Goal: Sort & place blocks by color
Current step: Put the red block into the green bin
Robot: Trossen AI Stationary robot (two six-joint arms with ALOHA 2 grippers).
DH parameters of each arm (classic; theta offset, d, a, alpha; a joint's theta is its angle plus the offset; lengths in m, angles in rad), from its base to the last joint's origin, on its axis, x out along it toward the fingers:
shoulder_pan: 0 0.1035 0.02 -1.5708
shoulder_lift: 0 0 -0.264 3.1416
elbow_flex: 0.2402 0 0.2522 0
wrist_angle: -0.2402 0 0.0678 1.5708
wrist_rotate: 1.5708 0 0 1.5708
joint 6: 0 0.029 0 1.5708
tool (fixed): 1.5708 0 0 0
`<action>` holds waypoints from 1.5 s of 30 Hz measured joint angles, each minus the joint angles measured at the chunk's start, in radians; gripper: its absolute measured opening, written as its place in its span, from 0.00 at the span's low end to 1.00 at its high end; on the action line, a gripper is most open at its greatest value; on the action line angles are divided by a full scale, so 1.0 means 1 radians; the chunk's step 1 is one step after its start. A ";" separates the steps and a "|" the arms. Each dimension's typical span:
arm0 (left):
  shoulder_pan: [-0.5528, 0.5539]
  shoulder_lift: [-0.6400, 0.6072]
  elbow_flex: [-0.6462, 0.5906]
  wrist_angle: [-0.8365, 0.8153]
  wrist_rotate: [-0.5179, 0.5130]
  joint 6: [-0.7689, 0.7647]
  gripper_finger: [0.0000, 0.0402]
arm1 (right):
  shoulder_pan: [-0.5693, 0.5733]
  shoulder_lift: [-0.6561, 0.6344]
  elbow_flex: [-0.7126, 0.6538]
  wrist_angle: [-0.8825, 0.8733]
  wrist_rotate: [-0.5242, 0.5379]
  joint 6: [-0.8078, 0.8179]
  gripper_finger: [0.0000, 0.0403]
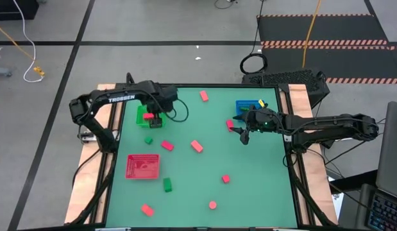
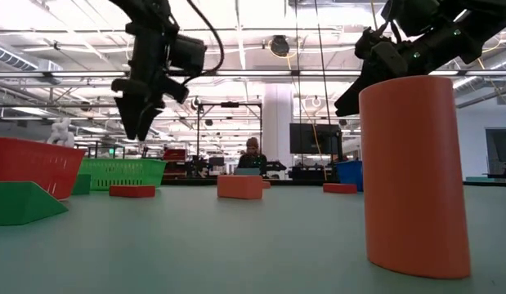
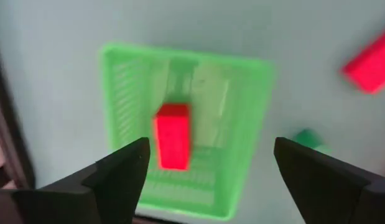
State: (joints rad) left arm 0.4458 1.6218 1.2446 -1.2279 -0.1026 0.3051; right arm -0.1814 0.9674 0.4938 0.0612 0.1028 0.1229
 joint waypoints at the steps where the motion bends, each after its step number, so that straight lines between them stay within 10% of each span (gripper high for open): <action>1: -0.027 0.000 0.000 -0.001 0.016 -0.001 0.83 | 0.000 0.000 0.000 0.000 0.000 0.003 0.63; 12: -0.328 0.057 -0.017 0.116 0.032 0.003 0.72 | 0.000 0.000 0.000 0.001 0.000 0.010 0.63; 32: -0.405 0.316 -0.016 0.206 0.106 0.005 0.70 | 0.000 0.000 0.000 -0.029 0.000 0.022 0.63; 40: -0.420 0.311 -0.017 0.196 0.051 0.052 0.32 | 0.000 0.000 0.000 -0.035 0.000 0.022 0.63; 45: -0.414 0.281 -0.012 0.091 -0.013 0.079 0.31 | 0.000 0.000 0.000 -0.031 0.000 0.022 0.63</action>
State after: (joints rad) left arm 0.0314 1.9027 1.2324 -1.1370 -0.1154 0.3843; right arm -0.1814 0.9676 0.4934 0.0306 0.1028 0.1452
